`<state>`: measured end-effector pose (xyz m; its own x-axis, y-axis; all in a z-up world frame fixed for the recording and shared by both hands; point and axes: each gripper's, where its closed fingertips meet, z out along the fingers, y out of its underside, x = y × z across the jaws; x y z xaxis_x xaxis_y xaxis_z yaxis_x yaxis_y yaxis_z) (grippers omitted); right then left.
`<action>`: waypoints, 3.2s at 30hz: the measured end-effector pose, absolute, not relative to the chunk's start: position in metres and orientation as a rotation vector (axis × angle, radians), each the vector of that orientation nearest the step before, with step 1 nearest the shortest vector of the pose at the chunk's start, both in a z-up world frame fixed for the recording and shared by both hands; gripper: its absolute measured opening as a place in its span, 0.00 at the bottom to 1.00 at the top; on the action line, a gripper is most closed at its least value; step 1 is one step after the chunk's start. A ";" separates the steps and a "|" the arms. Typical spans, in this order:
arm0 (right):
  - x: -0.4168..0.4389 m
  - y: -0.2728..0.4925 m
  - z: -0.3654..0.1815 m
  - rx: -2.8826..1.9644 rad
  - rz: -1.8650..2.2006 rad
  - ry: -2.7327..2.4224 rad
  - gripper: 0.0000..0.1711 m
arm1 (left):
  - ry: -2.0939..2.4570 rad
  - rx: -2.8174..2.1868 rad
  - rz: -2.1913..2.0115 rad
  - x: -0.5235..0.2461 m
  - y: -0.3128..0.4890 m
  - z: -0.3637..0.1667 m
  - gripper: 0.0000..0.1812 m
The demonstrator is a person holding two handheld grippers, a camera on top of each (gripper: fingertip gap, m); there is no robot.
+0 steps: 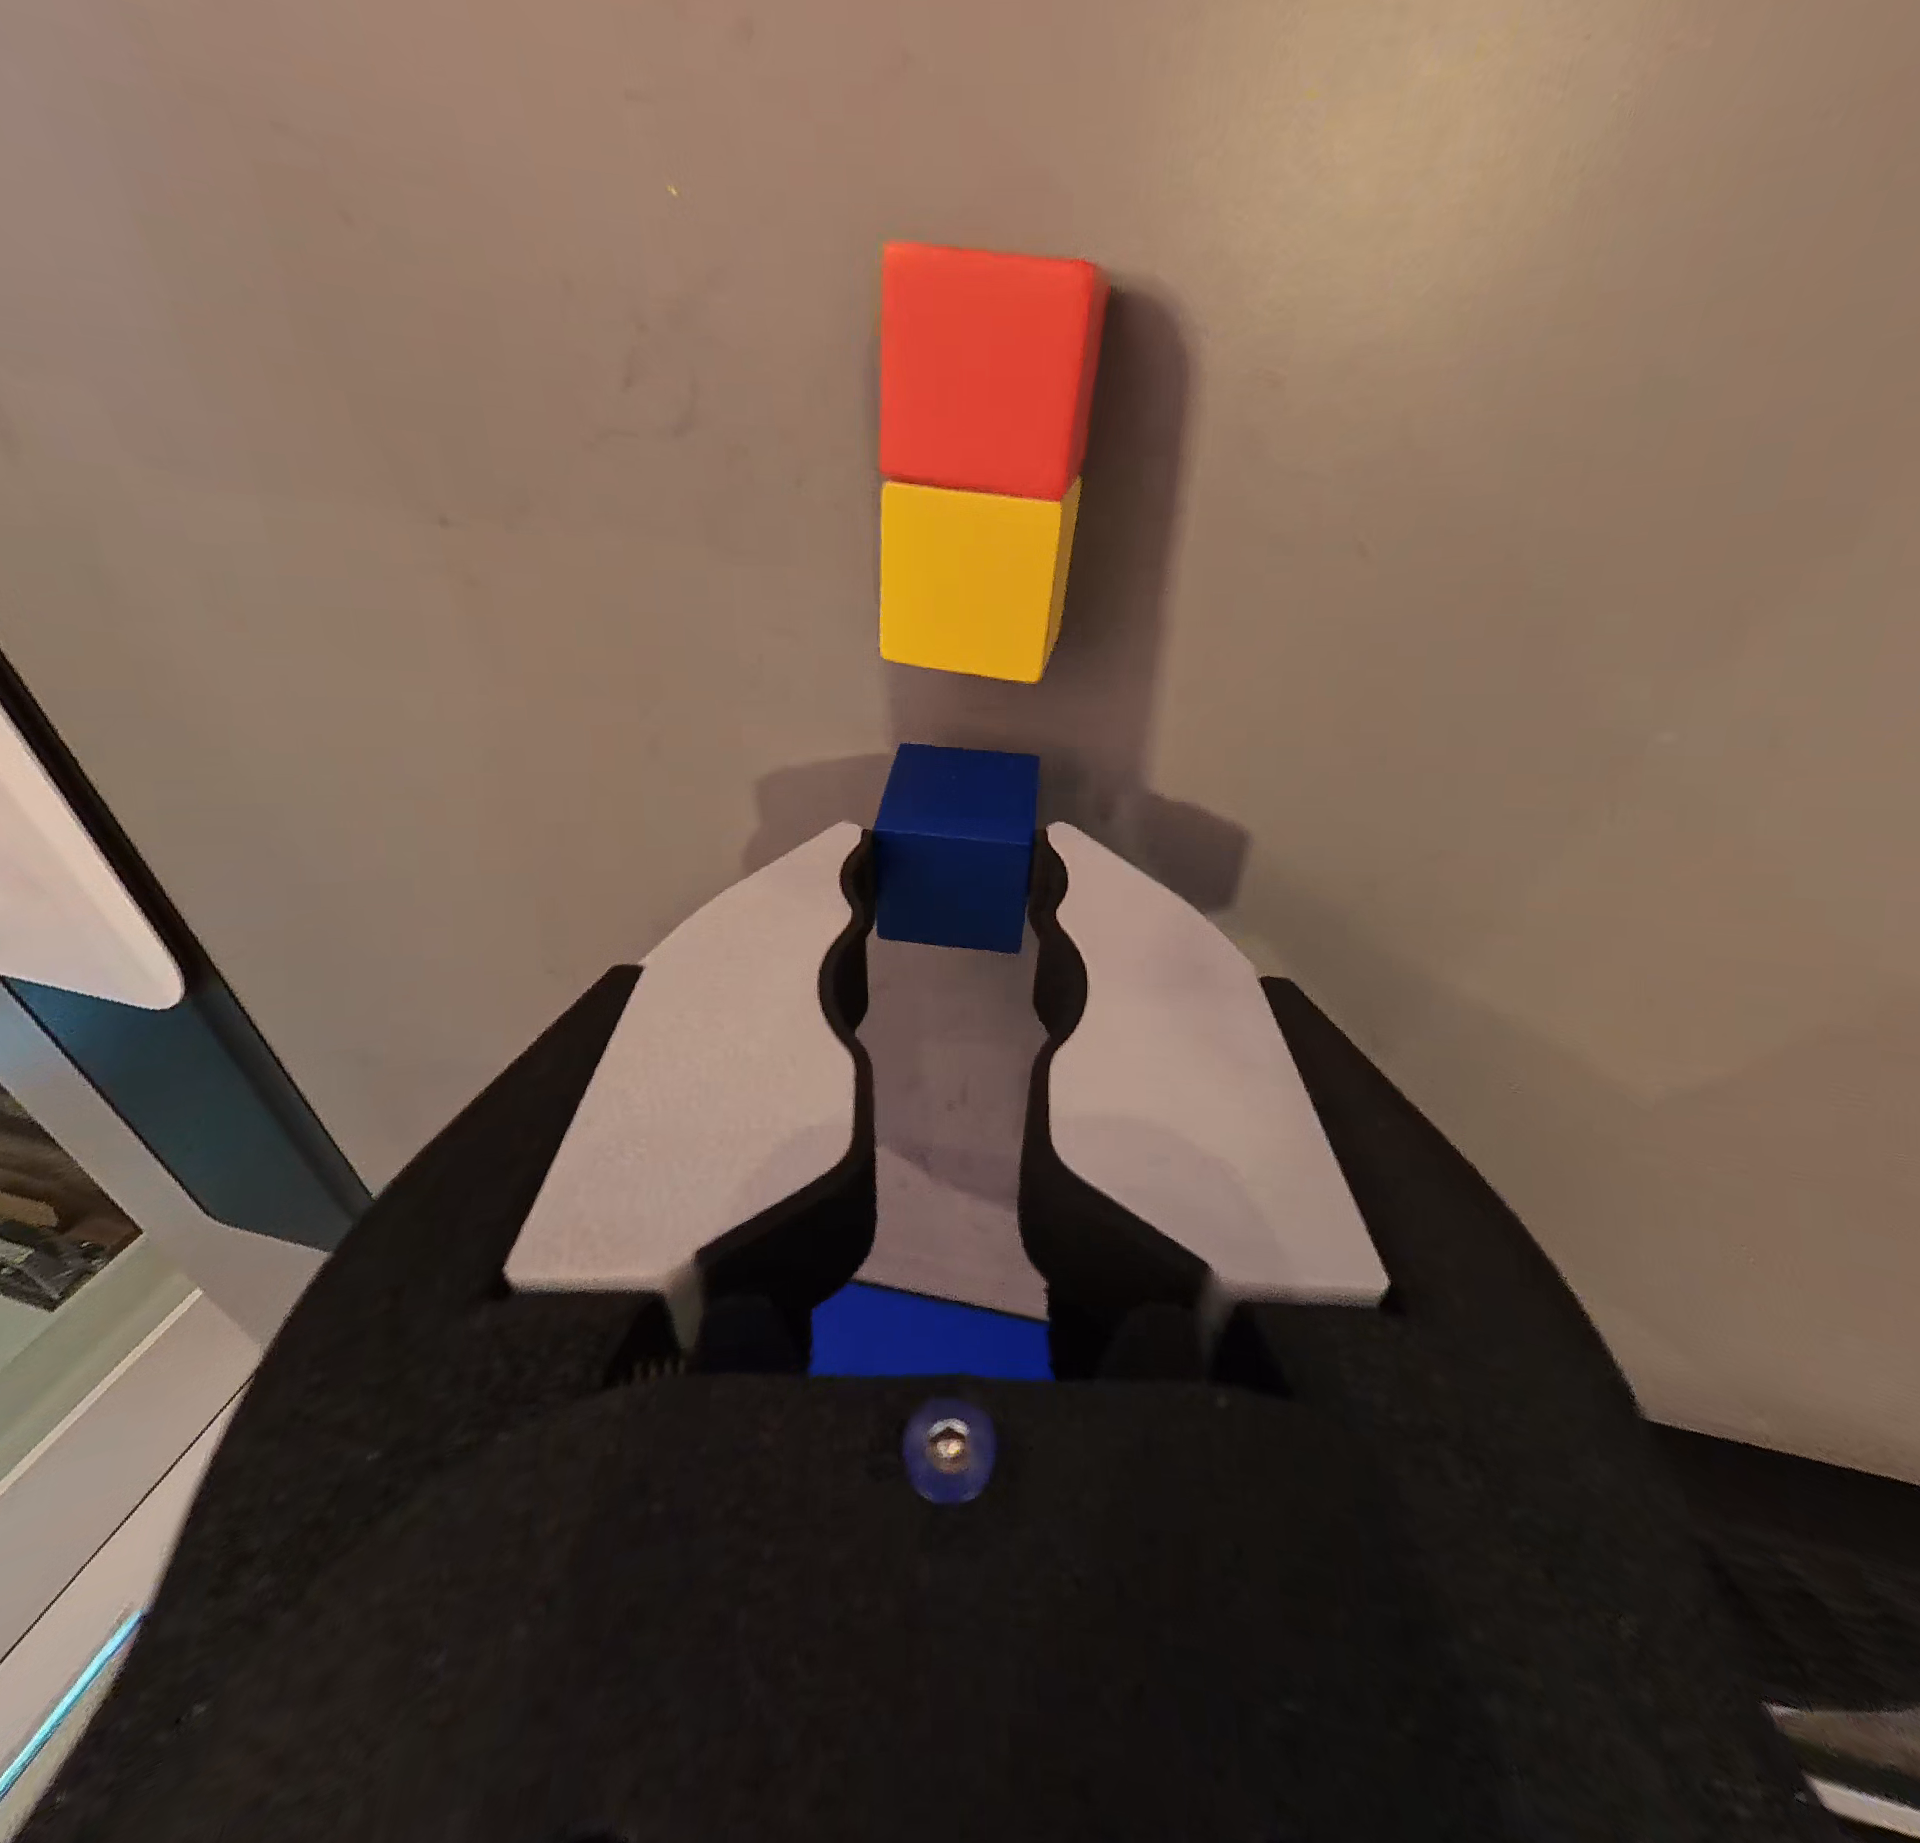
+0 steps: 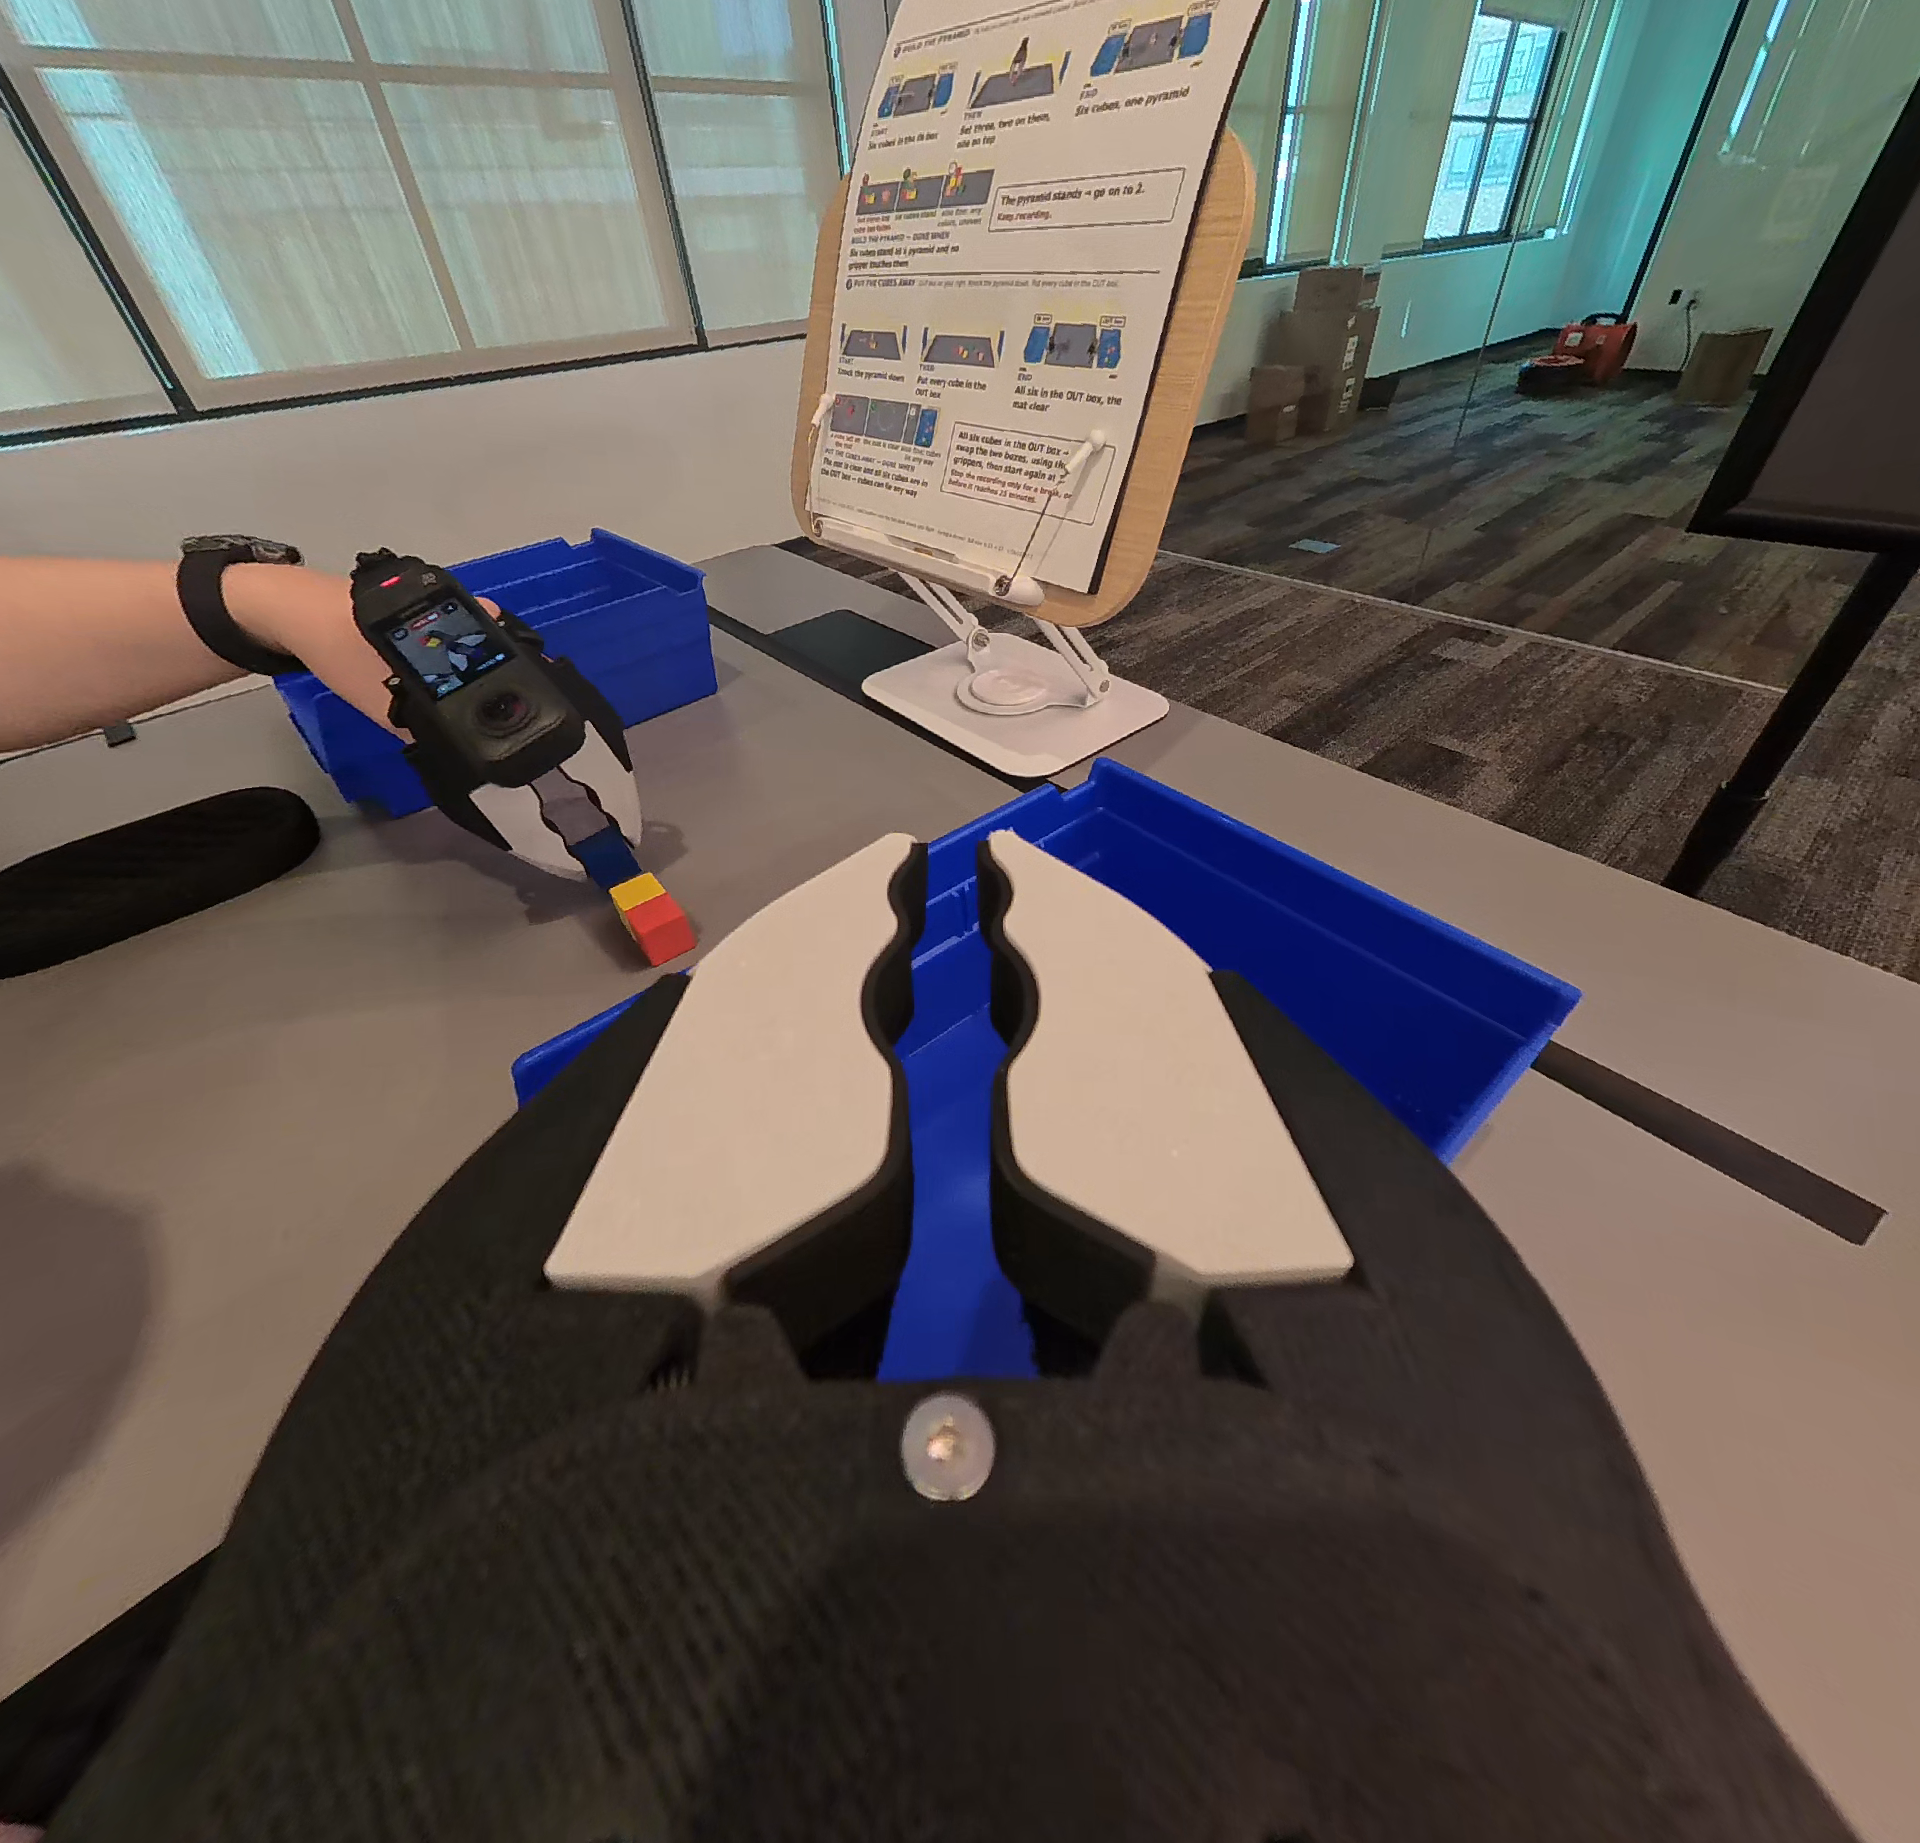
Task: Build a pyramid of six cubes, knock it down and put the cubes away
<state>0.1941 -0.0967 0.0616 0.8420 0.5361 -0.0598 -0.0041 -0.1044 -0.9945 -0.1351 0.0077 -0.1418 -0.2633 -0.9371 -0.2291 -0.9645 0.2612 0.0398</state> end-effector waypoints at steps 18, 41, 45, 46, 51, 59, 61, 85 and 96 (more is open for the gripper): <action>0.195 -0.099 0.067 -1.605 0.485 -0.430 0.06 | 2.391 -1.778 0.274 -0.124 0.006 -0.151 0.15; 0.199 -0.101 0.063 -1.612 0.499 -0.416 0.06 | 2.374 -1.868 0.181 -0.124 0.004 -0.149 0.22; 0.199 -0.101 0.061 -1.623 0.498 -0.418 0.07 | 2.359 -1.865 0.154 -0.126 0.005 -0.146 0.19; 0.198 -0.101 0.061 -1.624 0.499 -0.418 0.07 | 2.355 -1.860 0.150 -0.126 0.006 -0.146 0.18; 0.198 -0.101 0.061 -1.626 0.499 -0.422 0.07 | 2.364 -1.853 0.152 -0.127 0.004 -0.147 0.15; 0.197 -0.101 0.060 -1.629 0.501 -0.424 0.07 | 2.366 -1.843 0.161 -0.124 0.004 -0.147 0.15; 0.198 -0.101 0.060 -1.628 0.502 -0.423 0.07 | 2.367 -1.839 0.166 -0.123 0.004 -0.147 0.15; 0.192 -0.099 0.063 -1.618 0.508 -0.449 0.07 | 1.440 -2.034 0.193 -0.306 0.109 0.048 0.26; 0.184 -0.095 0.049 -1.696 0.493 -0.465 0.08 | 1.845 -2.176 0.215 -0.363 0.155 -0.093 0.25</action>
<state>0.1838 -0.0948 0.0486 0.8274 0.5575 -0.0673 0.0355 -0.1714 -0.9846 -0.3625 0.1550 -0.0927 0.1736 -0.9411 -0.2903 -0.9826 -0.1455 -0.1156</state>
